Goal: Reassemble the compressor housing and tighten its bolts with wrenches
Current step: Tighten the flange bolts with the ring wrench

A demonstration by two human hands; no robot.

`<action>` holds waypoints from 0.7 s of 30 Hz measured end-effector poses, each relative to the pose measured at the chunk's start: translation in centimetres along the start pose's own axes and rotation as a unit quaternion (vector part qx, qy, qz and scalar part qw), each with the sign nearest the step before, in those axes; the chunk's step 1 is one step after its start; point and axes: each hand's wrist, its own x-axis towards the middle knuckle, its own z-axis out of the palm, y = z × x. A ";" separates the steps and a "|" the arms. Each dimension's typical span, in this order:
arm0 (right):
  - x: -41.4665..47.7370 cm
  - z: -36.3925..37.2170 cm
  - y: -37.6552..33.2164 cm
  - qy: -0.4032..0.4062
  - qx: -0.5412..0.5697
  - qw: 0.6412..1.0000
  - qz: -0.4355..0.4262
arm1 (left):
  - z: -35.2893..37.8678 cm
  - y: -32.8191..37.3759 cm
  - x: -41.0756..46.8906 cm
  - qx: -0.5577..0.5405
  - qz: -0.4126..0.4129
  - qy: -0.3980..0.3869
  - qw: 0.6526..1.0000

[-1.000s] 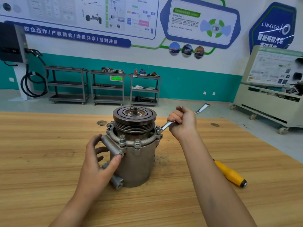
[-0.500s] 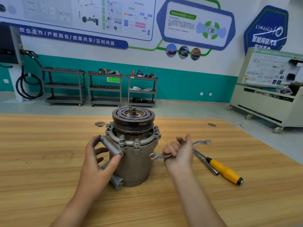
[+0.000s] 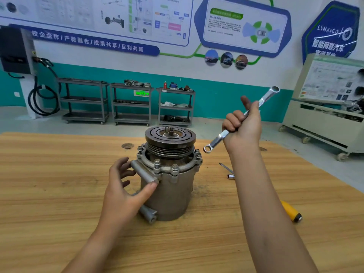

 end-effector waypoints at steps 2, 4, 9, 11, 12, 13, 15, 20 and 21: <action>0.8 0.0 0.3 0.029 0.026 0.999 0.015 | 0.1 -0.2 0.0 0.003 0.002 0.000 1.000; 1.7 -0.5 0.9 0.067 0.035 0.996 0.039 | 0.1 -0.3 -0.1 0.006 0.000 0.000 1.000; 2.5 -2.3 1.8 0.128 0.023 0.990 0.053 | 0.3 -0.2 -0.2 0.013 0.007 -0.006 1.000; 2.2 -2.6 1.8 0.118 0.031 0.992 0.044 | 0.3 0.0 -0.2 0.015 0.005 -0.010 1.000; 2.0 -2.7 1.9 0.107 0.039 0.993 0.036 | 0.3 0.0 -0.3 0.015 0.004 -0.012 1.000; 1.8 -2.8 2.0 0.096 0.050 0.994 0.028 | 0.3 0.1 -0.3 0.017 0.003 -0.012 1.000; 1.5 -3.2 2.2 0.077 0.074 0.994 0.014 | 0.3 0.2 -0.3 0.015 0.001 -0.012 1.000; 1.3 -3.9 2.7 0.045 0.154 0.987 0.018 | 0.4 0.2 -0.4 0.013 0.000 -0.016 1.000; 1.4 -4.1 2.7 0.037 0.177 0.983 0.026 | 0.4 0.2 -0.4 0.013 -0.002 -0.016 1.000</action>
